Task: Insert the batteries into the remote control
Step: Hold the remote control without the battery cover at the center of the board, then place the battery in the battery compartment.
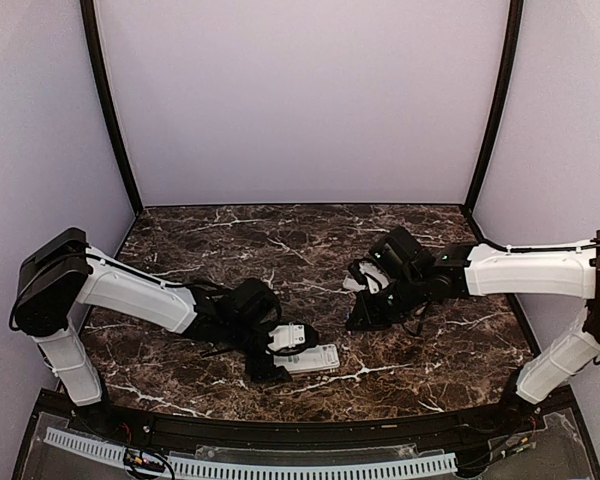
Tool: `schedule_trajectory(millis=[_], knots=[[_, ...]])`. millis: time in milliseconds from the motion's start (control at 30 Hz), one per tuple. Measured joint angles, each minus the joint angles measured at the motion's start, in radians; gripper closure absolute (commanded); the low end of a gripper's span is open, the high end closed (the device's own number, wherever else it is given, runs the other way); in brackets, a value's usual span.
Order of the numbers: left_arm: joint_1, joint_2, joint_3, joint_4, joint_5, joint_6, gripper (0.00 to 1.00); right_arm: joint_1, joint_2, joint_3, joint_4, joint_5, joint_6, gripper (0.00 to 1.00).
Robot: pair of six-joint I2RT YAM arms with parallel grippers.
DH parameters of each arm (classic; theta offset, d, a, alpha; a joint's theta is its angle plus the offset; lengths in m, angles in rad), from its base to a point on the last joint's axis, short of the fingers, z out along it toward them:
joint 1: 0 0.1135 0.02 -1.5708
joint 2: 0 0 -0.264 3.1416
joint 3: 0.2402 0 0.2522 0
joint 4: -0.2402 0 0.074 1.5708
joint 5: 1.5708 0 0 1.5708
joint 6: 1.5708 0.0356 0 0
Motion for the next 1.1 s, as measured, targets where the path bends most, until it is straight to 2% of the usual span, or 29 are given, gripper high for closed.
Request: schedule_trajectory(millis=[200, 333, 400, 500, 567, 633, 933, 1100], knots=[[0.0, 0.007, 0.0, 0.004, 0.009, -0.06, 0.51, 0.001, 0.0, -0.005, -0.001, 0.001, 0.007, 1.0], [-0.023, 0.026, 0.022, 0.009, -0.011, -0.111, 0.55, 0.001, 0.0, -0.013, -0.008, 0.005, 0.007, 1.0], [-0.041, 0.043, 0.04, 0.019, -0.029, -0.133, 0.52, 0.001, 0.0, -0.013, -0.015, 0.005, 0.007, 1.0], [-0.069, 0.08, 0.08, 0.038, -0.043, -0.164, 0.34, 0.001, 0.0, -0.013, -0.031, 0.008, 0.006, 1.0], [-0.084, 0.101, 0.097, 0.058, -0.042, -0.177, 0.27, 0.001, 0.0, -0.013, -0.04, 0.012, 0.006, 1.0], [-0.1, 0.11, 0.098, 0.086, -0.038, -0.187, 0.24, 0.001, 0.0, -0.014, -0.054, 0.016, 0.002, 1.0], [-0.116, 0.08, 0.031, 0.155, -0.054, -0.225, 0.24, 0.001, 0.0, -0.077, -0.019, 0.0, -0.032, 1.0], [-0.117, 0.079, 0.023, 0.175, -0.072, -0.263, 0.27, 0.001, 0.056, -0.073, 0.026, -0.001, -0.102, 1.0]])
